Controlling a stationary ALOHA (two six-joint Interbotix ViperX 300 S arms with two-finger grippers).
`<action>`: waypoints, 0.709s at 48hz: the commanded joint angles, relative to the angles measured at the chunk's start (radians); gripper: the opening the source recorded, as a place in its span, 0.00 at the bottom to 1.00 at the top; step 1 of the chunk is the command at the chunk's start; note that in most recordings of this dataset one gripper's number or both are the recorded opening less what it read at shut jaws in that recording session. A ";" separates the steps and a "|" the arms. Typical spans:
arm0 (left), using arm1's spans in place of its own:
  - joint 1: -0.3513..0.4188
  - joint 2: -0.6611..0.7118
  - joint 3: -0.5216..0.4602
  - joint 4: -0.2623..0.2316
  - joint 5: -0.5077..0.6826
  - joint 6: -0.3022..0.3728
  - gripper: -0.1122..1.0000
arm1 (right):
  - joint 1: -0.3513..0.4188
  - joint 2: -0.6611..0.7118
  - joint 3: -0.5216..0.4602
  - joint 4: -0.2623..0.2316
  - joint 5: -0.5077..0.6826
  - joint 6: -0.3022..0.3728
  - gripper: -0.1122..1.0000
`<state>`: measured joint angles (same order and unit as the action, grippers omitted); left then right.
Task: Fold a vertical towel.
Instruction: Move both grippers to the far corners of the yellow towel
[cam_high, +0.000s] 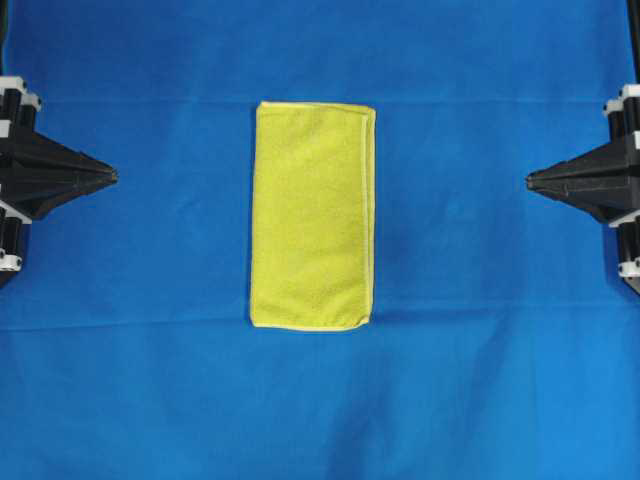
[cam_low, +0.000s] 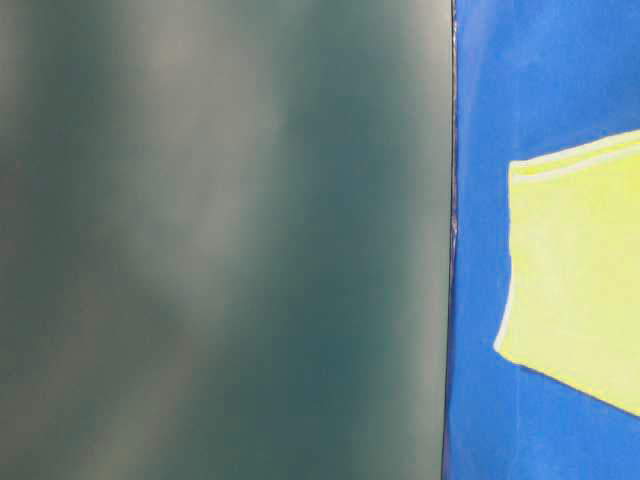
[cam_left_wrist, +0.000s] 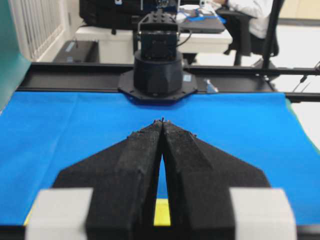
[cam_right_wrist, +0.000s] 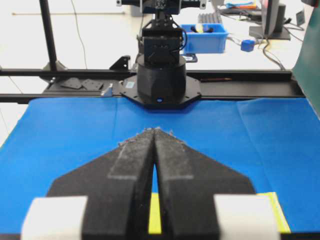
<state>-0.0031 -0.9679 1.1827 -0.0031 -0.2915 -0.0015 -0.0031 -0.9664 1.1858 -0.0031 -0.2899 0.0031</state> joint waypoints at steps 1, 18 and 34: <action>-0.009 0.011 -0.031 -0.051 0.029 -0.034 0.10 | 0.002 0.017 -0.034 0.014 -0.005 0.014 0.10; 0.066 0.143 -0.028 -0.048 0.035 -0.067 0.10 | -0.104 0.193 -0.089 0.051 0.061 0.074 0.10; 0.195 0.453 -0.074 -0.048 -0.051 -0.101 0.13 | -0.267 0.505 -0.175 0.046 0.067 0.077 0.11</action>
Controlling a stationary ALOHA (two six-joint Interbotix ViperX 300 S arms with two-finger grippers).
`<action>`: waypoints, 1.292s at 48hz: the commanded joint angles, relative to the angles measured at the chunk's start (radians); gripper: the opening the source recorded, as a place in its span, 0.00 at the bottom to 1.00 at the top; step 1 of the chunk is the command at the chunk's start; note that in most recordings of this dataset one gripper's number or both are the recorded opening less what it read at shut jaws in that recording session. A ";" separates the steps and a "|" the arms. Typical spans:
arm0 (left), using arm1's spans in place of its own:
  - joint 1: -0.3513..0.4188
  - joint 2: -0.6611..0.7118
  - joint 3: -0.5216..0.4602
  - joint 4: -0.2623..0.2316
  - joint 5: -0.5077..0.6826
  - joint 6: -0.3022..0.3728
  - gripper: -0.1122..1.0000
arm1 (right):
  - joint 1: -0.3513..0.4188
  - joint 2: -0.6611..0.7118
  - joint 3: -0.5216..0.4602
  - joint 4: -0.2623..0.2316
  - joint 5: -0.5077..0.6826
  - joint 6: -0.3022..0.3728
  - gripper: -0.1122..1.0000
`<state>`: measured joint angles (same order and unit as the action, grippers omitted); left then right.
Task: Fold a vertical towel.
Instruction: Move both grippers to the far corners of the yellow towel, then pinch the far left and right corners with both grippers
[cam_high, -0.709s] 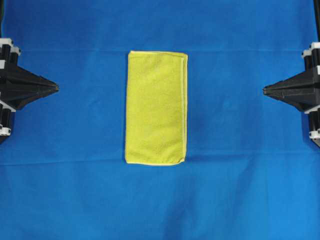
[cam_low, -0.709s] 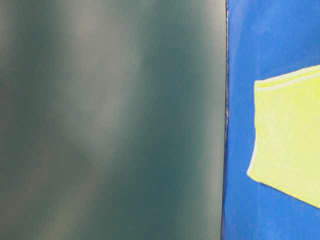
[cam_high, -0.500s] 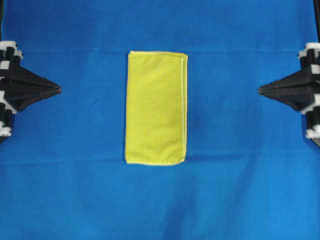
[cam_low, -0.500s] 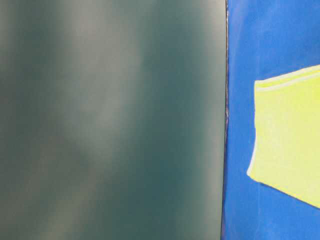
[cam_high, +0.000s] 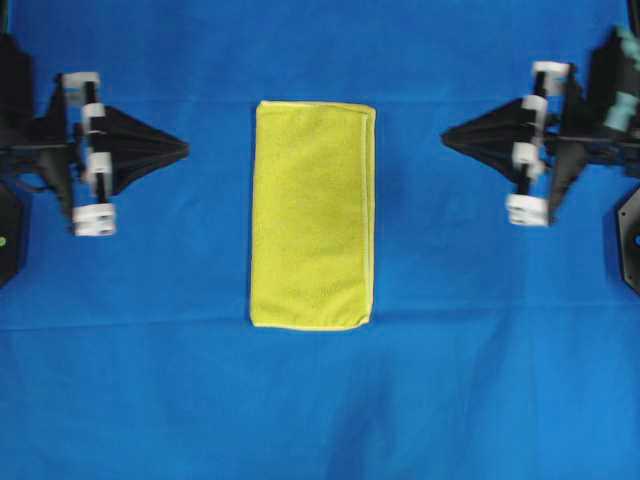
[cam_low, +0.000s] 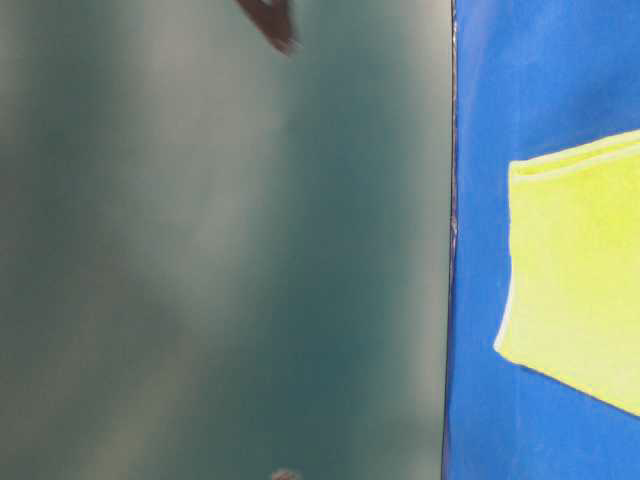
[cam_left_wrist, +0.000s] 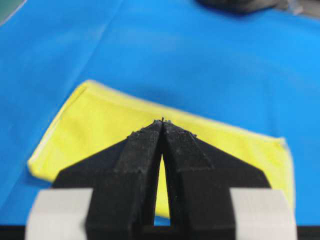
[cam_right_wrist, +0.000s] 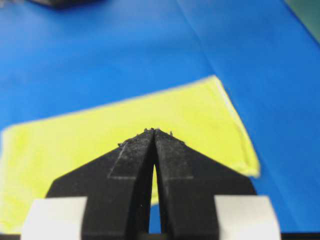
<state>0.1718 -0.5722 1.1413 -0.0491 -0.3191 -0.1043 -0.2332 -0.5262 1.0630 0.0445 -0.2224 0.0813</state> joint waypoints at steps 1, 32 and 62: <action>0.026 0.077 -0.038 -0.002 -0.025 0.002 0.15 | -0.048 0.084 -0.061 -0.002 0.005 -0.003 0.11; 0.206 0.716 -0.249 0.005 -0.198 0.017 0.83 | -0.184 0.627 -0.328 -0.083 0.028 -0.015 0.64; 0.230 0.844 -0.319 0.015 -0.232 0.020 0.52 | -0.187 0.727 -0.365 -0.089 0.031 -0.014 0.43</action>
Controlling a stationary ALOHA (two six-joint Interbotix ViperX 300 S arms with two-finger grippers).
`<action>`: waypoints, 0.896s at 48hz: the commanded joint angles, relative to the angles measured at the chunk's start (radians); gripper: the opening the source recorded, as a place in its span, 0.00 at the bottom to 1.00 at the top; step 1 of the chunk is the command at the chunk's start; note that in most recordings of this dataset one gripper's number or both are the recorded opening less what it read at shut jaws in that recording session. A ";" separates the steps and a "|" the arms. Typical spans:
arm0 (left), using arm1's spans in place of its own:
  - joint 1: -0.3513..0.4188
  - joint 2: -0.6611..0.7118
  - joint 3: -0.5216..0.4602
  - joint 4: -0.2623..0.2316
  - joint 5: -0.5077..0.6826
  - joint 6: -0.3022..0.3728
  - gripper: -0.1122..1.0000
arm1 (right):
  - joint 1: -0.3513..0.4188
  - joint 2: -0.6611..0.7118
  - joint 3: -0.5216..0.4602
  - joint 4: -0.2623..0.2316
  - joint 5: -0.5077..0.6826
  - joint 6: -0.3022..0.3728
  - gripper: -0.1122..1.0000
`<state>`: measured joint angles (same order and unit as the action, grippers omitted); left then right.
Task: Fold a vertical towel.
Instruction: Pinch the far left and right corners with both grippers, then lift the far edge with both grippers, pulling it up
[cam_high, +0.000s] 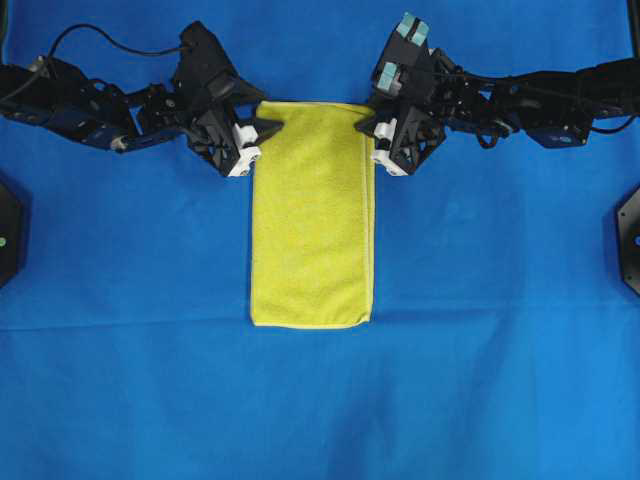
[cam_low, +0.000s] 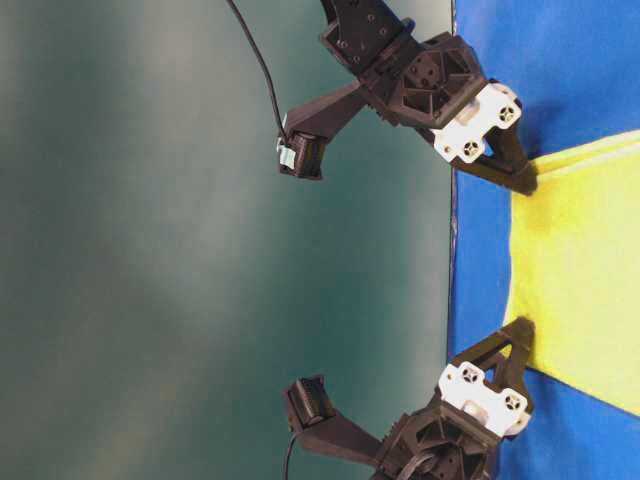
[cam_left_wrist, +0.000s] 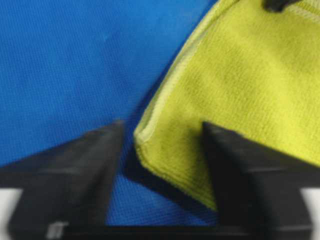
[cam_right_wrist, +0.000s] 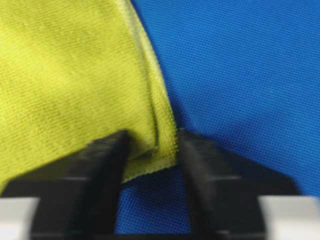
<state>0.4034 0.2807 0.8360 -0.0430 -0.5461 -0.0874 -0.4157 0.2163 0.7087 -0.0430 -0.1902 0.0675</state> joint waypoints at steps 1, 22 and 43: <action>-0.002 -0.009 -0.015 0.009 -0.005 0.005 0.46 | -0.005 -0.015 -0.009 -0.002 -0.002 0.000 0.39; -0.017 -0.017 -0.018 0.011 0.000 0.023 0.13 | -0.005 -0.025 -0.003 -0.003 0.000 0.008 0.15; 0.058 -0.035 -0.097 0.011 0.014 0.075 0.13 | -0.077 -0.064 0.000 -0.009 -0.014 -0.005 0.15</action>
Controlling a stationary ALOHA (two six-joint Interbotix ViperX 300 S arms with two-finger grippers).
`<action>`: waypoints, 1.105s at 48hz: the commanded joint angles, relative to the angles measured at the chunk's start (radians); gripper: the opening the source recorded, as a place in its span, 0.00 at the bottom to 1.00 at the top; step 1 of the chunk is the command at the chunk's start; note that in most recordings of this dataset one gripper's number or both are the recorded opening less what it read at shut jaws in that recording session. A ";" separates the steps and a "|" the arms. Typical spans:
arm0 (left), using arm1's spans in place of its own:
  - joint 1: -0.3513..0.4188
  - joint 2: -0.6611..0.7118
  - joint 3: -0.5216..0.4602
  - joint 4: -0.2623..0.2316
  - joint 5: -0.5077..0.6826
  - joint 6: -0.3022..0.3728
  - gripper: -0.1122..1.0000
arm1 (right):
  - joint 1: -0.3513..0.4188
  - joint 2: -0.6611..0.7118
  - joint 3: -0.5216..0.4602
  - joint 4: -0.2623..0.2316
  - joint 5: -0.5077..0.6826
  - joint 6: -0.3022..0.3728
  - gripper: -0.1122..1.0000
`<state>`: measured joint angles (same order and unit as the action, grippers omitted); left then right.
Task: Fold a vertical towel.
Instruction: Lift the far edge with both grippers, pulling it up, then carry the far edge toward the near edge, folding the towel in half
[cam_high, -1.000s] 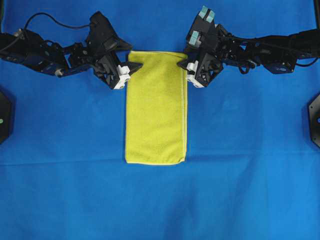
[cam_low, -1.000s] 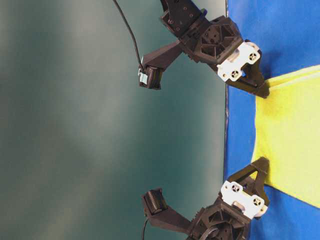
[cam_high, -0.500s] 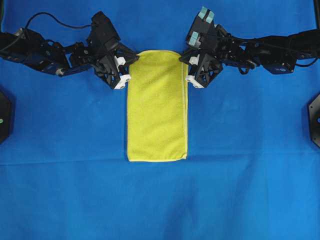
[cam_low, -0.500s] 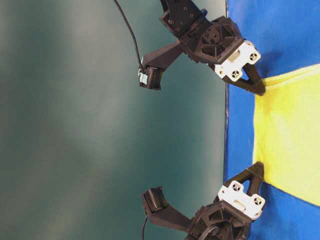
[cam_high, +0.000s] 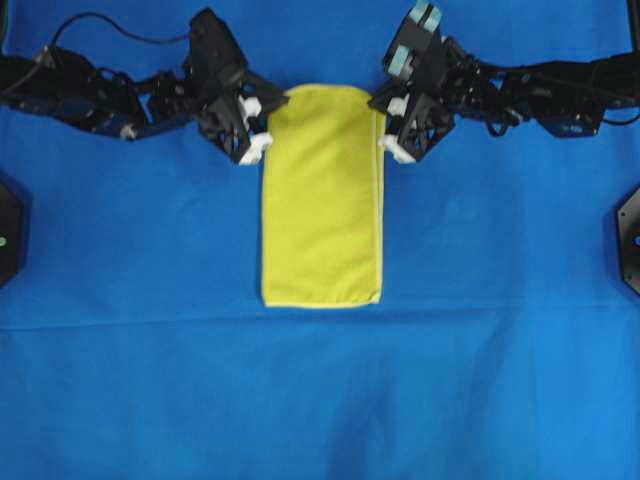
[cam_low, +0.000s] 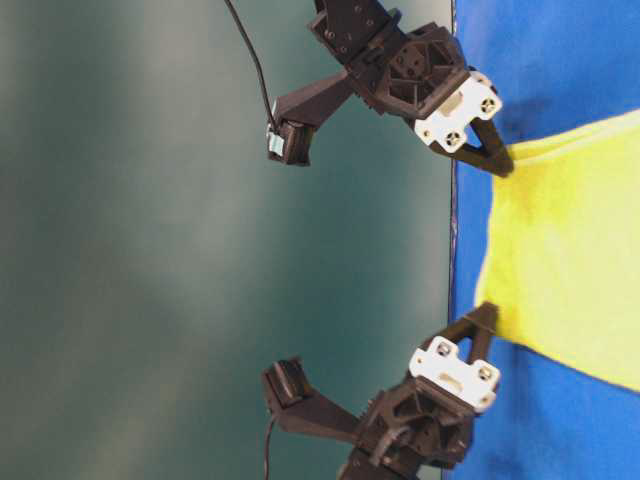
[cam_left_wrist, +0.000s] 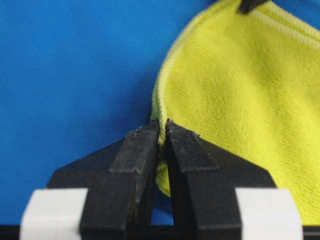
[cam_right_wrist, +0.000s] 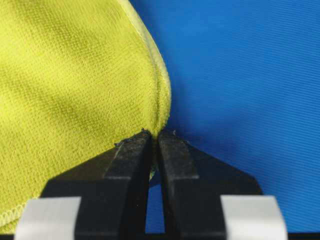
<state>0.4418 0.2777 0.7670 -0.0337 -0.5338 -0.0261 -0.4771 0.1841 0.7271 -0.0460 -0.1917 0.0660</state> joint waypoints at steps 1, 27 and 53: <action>0.025 -0.032 -0.034 0.002 0.002 0.021 0.13 | -0.020 -0.032 -0.018 -0.008 -0.014 -0.005 0.15; 0.060 -0.061 -0.058 0.002 0.077 0.046 0.13 | -0.061 -0.044 -0.060 -0.014 -0.008 -0.051 0.15; -0.066 -0.353 0.040 0.002 0.210 0.049 0.13 | 0.086 -0.313 0.025 0.006 0.126 -0.040 0.15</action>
<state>0.4034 -0.0215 0.8038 -0.0337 -0.3313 0.0230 -0.4203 -0.0706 0.7532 -0.0460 -0.0798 0.0245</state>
